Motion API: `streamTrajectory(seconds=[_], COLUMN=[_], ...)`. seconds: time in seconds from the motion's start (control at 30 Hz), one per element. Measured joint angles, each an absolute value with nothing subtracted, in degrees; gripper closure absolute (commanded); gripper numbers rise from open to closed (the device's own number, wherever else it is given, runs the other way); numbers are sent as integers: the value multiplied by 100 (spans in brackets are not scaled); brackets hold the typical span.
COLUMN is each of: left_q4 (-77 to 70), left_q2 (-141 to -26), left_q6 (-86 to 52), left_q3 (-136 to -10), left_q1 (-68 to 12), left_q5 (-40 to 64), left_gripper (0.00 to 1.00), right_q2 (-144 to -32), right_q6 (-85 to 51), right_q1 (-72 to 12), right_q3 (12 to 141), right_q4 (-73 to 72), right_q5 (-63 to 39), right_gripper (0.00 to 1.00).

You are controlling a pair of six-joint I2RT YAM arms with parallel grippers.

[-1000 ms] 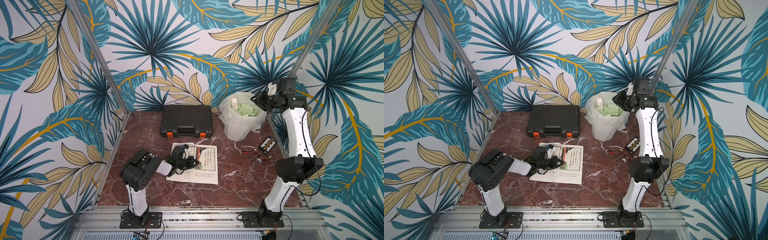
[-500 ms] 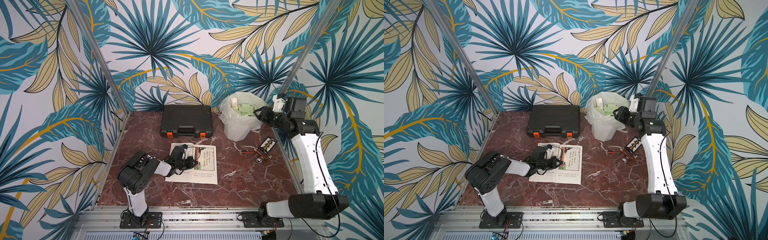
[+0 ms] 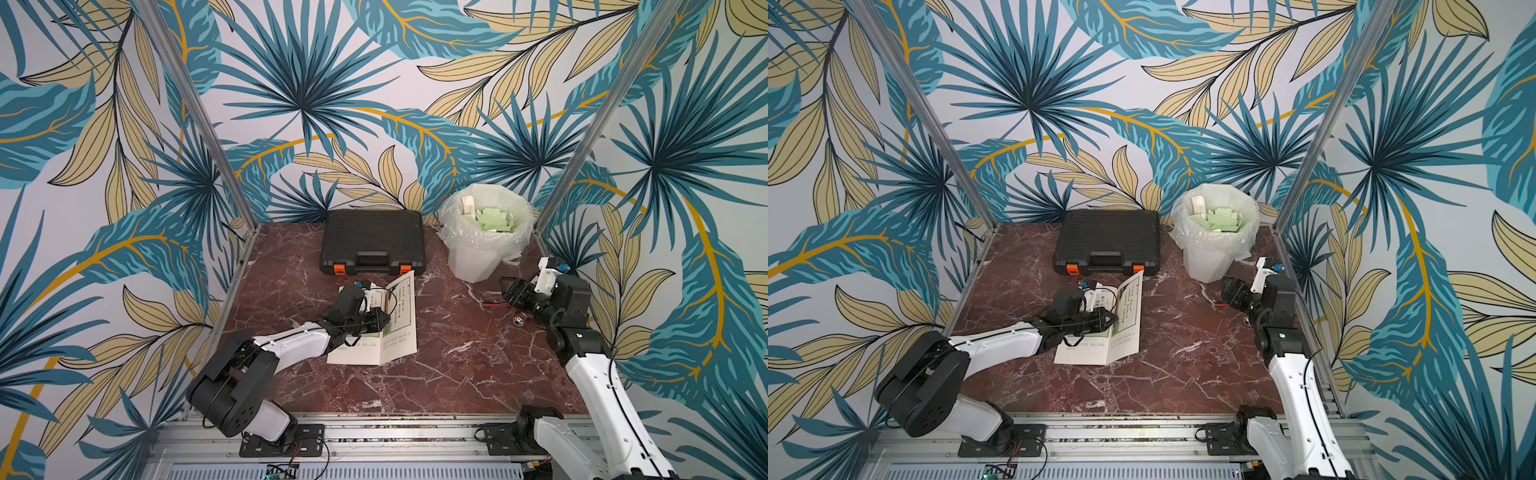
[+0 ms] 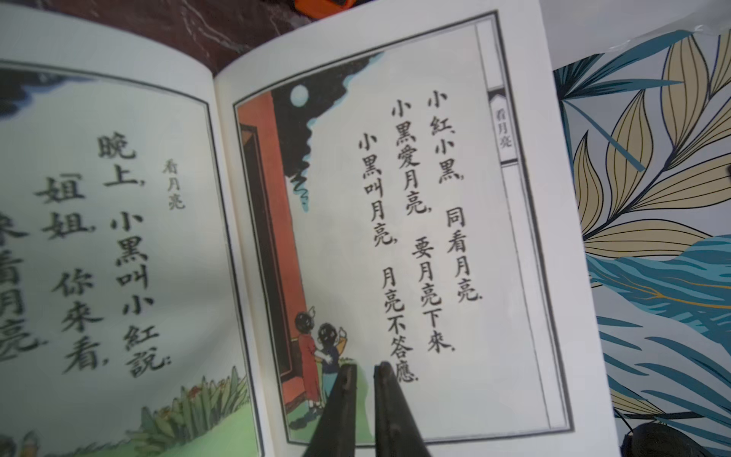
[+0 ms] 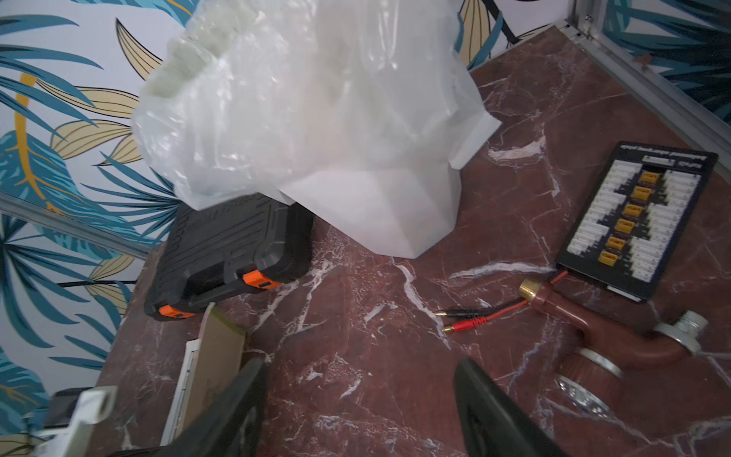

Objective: Peel off the used sticky note
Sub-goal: Reset both arms

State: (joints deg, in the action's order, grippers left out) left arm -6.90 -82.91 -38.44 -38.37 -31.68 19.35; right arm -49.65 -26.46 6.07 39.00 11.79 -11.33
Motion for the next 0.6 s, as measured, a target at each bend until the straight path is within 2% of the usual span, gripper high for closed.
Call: streamTrajectory(seconds=[0.07,0.1,0.13,0.2,0.27,0.47,0.5,0.6], left_q4=[-475,-311,-176,80,331,930,976,1052], left_q2=[-7950,-7664,-7441,-7028,-6670,-5771,-5647,-5251], left_q6=[-3793,-3771,-3664,-3415,-3190,-2740,-2681,-2414], left_q3=[-3839,-3839,-3841,-3841,-3841,-3809,-3769,-3509], left_q1=[-3168,-3168,-3168,-3168,-3142,-2786,-2705,-2497], left_q5=[1872,1837,1726,1247,794,-368,-556,-1299], left_gripper=[85,72,66,58,51,41,38,20], right_q2=[-4797,-4689,-4611,-4434,-4261,-3933,-3896,-3817], right_q6=[-2657,-2661,-2665,-2679,-2639,-2469,-2427,-2261], right_q1=[607,607,607,607,607,607,607,607], right_q3=[3511,3260,3094,2766,2493,1962,1905,1704], right_q4=[989,869,792,602,440,16,-38,-327], right_q5=[-956,-816,-711,-493,-283,298,384,679], right_gripper=[15,13,12,1,1,1,0,1])
